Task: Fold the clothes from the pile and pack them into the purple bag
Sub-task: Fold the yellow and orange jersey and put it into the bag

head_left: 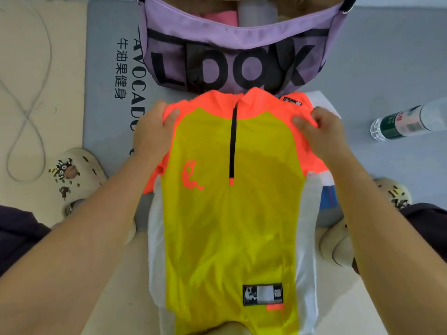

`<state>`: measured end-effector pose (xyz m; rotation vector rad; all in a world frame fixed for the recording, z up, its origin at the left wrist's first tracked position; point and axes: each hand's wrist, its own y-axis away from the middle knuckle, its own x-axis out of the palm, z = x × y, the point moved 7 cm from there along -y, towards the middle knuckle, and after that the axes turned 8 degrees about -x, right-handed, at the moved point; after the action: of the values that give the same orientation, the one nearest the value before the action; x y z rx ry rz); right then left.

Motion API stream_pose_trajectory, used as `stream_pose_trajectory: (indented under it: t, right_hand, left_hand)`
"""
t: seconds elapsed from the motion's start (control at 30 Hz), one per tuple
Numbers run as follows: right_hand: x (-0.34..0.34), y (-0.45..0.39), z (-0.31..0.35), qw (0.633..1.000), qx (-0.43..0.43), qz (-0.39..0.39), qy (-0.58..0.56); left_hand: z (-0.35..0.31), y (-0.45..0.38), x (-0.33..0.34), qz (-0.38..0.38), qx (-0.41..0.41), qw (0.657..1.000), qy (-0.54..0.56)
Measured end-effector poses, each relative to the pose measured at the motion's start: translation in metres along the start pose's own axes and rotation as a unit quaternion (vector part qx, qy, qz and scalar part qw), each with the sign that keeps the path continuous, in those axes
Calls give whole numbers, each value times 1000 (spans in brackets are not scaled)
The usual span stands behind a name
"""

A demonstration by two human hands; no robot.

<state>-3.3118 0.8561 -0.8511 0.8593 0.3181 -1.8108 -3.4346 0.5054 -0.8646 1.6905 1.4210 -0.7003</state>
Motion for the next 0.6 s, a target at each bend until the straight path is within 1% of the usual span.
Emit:
stream_pose_trajectory:
  t: [0.03, 0.07, 0.1, 0.13, 0.2, 0.23, 0.27, 0.3, 0.33, 0.37, 0.4, 0.47, 0.5, 0.53, 0.6]
  right_hand:
    - [0, -3, 0, 1000, 5, -7, -5]
    - [2, -6, -2, 1000, 18, 8, -8]
    - [7, -7, -6, 998, 35, 42, -5]
    - [11, -7, -12, 995, 52, 83, 5]
    - [18, -4, -23, 985, 71, 149, 49]
    - [19, -2, -28, 979, 68, 175, 81]
    - [20, 0, -32, 971, 66, 202, 111]
    - [20, 2, -37, 962, 67, 229, 135]
    - [18, 4, -42, 951, 76, 255, 157]
    - [13, 6, -47, 940, 83, 275, 184]
    - [6, 7, -49, 930, 84, 286, 215]
    - [-14, 5, -53, 924, 82, 270, 258]
    - [-24, 4, -54, 933, 84, 247, 246]
    - [-33, 3, -57, 950, 90, 221, 203]
    - [-47, 6, -64, 975, 113, 177, 76]
  left_hand:
    - [-7, -3, -4, -31, 2, 999, -19]
    - [-14, -2, -6, -55, 10, 997, -47]
    - [-24, 1, -3, -69, 32, 994, -84]
    - [-35, 9, 5, -67, 74, 987, -124]
    - [-63, 44, 34, -23, 194, 965, -174]
    - [-73, 65, 55, 22, 242, 951, -190]
    - [-77, 84, 78, 79, 263, 938, -213]
    - [-75, 98, 99, 138, 255, 928, -236]
    - [-70, 107, 117, 185, 229, 922, -252]
    - [-63, 111, 130, 212, 202, 920, -260]
    - [-59, 113, 137, 219, 186, 922, -261]
    - [-55, 113, 143, 216, 175, 925, -257]
    - [-55, 113, 144, 215, 172, 928, -252]
    - [-55, 112, 145, 214, 169, 931, -245]
    - [-56, 113, 145, 209, 162, 936, -233]
